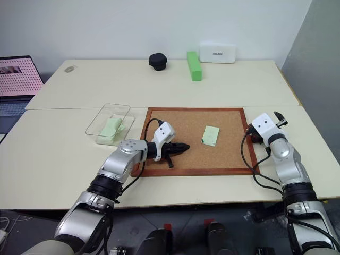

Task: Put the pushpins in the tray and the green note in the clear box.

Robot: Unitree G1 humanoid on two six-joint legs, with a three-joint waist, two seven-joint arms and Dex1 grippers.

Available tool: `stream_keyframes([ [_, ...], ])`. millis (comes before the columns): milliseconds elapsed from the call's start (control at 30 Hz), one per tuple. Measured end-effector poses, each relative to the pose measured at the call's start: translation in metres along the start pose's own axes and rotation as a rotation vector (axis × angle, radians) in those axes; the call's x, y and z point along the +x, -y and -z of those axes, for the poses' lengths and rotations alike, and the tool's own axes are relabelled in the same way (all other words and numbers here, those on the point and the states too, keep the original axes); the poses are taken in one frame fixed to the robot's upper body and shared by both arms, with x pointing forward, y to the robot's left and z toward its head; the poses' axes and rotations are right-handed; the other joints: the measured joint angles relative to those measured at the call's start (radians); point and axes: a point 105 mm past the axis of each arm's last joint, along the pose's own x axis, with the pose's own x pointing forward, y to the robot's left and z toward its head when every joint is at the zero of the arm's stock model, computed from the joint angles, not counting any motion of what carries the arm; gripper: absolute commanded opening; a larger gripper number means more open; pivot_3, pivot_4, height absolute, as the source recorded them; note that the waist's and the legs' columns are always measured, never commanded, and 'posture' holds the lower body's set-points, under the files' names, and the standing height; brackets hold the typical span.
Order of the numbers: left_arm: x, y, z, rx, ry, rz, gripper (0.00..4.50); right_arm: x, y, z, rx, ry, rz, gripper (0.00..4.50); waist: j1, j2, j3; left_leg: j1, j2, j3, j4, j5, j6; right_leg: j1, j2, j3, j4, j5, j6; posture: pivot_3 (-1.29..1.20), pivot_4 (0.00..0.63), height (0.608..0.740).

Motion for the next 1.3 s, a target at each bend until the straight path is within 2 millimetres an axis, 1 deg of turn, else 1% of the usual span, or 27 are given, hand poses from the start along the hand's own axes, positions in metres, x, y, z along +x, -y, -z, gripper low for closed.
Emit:
stream_keyframes([
  [433, 0.000, 0.000, 0.000, 0.001, -0.001, 0.001, 0.00, 0.000, 0.000, 0.002, -0.045, 0.002, 0.006, 4.50, 0.000, 0.000, 0.000, 0.000, 0.000, 0.000, 0.000, 0.000, 0.000, 0.000, 0.000, 0.000, 0.000, 0.000, 0.000, 0.00, 0.150, 0.740],
  [567, 0.000, 0.000, 0.000, 0.002, -0.001, 0.001, 0.00, -0.001, 0.003, -0.003, -0.166, 0.038, -0.005, 4.50, 0.000, 0.000, 0.000, 0.000, 0.000, 0.000, 0.000, 0.000, 0.000, 0.000, 0.000, 0.000, 0.000, 0.000, 0.000, 0.00, 0.150, 0.740],
  [700, 0.000, 0.000, 0.000, 0.005, -0.004, 0.000, 0.00, -0.001, 0.001, -0.006, -0.204, 0.058, -0.010, 4.50, 0.000, 0.000, 0.000, 0.000, 0.000, 0.000, 0.000, 0.000, 0.000, 0.000, 0.000, 0.000, 0.000, 0.000, 0.000, 0.00, 0.150, 0.740],
  [833, 0.000, 0.000, 0.000, 0.008, -0.005, 0.000, 0.00, -0.002, -0.002, -0.010, -0.280, 0.087, -0.022, 4.50, 0.000, 0.000, 0.000, 0.000, 0.000, 0.000, 0.000, 0.000, 0.000, 0.000, 0.000, 0.000, 0.000, 0.000, 0.000, 0.00, 0.150, 0.740],
  [867, 0.000, 0.000, 0.000, 0.010, -0.005, 0.000, 0.00, -0.002, -0.001, -0.011, -0.334, 0.100, -0.021, 4.50, 0.000, 0.000, 0.000, 0.000, 0.000, 0.000, 0.000, 0.000, 0.000, 0.000, 0.000, 0.000, 0.000, 0.000, 0.000, 0.00, 0.150, 0.740],
  [1100, 0.000, 0.000, 0.000, 0.013, -0.007, 0.000, 0.00, -0.005, 0.003, -0.013, -0.544, 0.138, -0.024, 4.50, 0.000, 0.000, 0.000, 0.000, 0.000, 0.000, 0.000, 0.000, 0.000, 0.000, 0.000, 0.000, 0.000, 0.000, 0.000, 0.00, 0.150, 0.740],
  [1300, 0.000, 0.000, 0.000, 0.013, -0.007, 0.000, 0.00, -0.007, 0.003, -0.022, -0.615, 0.170, -0.008, 4.50, 0.001, 0.000, 0.000, 0.000, 0.000, 0.000, 0.000, 0.000, 0.000, 0.000, 0.000, 0.000, 0.000, 0.000, 0.000, 0.00, 0.150, 0.740],
])
